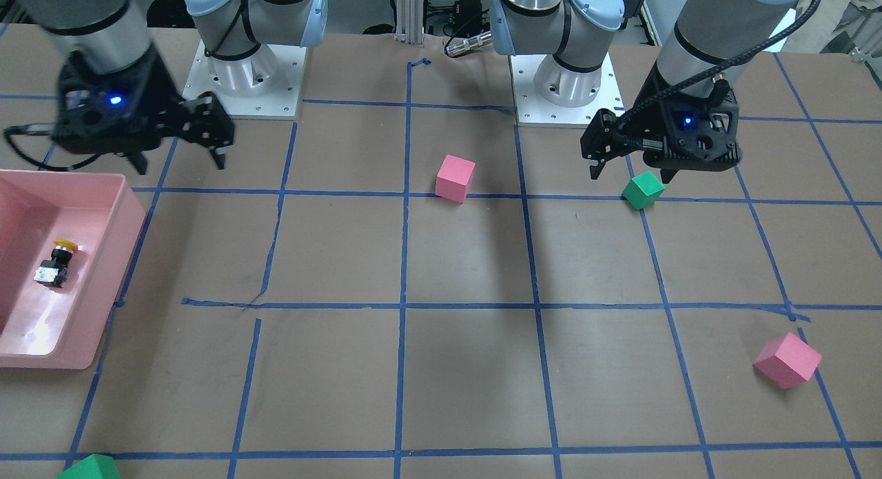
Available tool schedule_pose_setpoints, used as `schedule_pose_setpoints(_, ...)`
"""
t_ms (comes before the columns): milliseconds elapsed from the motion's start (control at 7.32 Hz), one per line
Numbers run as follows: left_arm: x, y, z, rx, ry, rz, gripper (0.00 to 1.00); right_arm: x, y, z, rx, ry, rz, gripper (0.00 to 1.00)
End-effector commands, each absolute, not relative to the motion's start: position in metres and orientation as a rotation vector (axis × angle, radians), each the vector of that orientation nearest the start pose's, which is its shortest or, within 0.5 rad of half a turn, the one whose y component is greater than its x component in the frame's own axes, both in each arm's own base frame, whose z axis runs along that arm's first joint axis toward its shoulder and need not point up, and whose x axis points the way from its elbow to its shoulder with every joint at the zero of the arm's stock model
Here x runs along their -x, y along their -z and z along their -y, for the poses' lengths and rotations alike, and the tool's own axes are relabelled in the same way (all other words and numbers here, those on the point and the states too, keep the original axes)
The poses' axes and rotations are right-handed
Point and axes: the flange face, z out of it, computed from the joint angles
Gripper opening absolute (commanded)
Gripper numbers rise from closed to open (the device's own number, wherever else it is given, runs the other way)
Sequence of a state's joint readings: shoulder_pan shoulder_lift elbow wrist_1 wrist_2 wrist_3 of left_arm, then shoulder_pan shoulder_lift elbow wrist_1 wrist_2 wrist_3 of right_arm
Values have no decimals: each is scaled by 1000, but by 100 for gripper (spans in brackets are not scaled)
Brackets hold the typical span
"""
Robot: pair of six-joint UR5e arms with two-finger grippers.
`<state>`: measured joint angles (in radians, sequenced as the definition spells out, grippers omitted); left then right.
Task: Align button upright
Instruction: 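Move the right gripper down into the pink bin toward the push-button switch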
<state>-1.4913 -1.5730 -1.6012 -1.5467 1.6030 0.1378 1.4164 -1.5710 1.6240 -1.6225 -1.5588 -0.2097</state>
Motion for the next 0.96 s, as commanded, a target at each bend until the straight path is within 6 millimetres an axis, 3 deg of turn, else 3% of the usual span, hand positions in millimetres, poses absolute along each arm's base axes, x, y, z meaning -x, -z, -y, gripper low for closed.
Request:
schedule_pose_setpoints(0, 91, -473, 502, -93, -17, -3112, 100, 43, -446, 514, 131, -40, -3113, 100)
schedule_pose_setpoints(137, 91, -472, 504, -96, -17, -3112, 100, 110, -410, 521, 87, -82, -3090, 100)
schedule_pose_setpoints(273, 91, -471, 504, -93, -13, -3118, 100, 154, -377, 532, 61, 23, -3139, 100)
schedule_pose_setpoints(410, 92, -472, 504, -96, -11, -3116, 100, 173, -351, 531, 97, 117, -3190, 100)
schedule_pose_setpoints(683, 91, -470, 504, -93, -16, -3118, 100, 217, -270, 514, 45, 136, -3183, 100)
schedule_pose_setpoints(820, 91, -469, 505, -98, -21, -3117, 100, 220, -249, 515, 111, 148, -3188, 100)
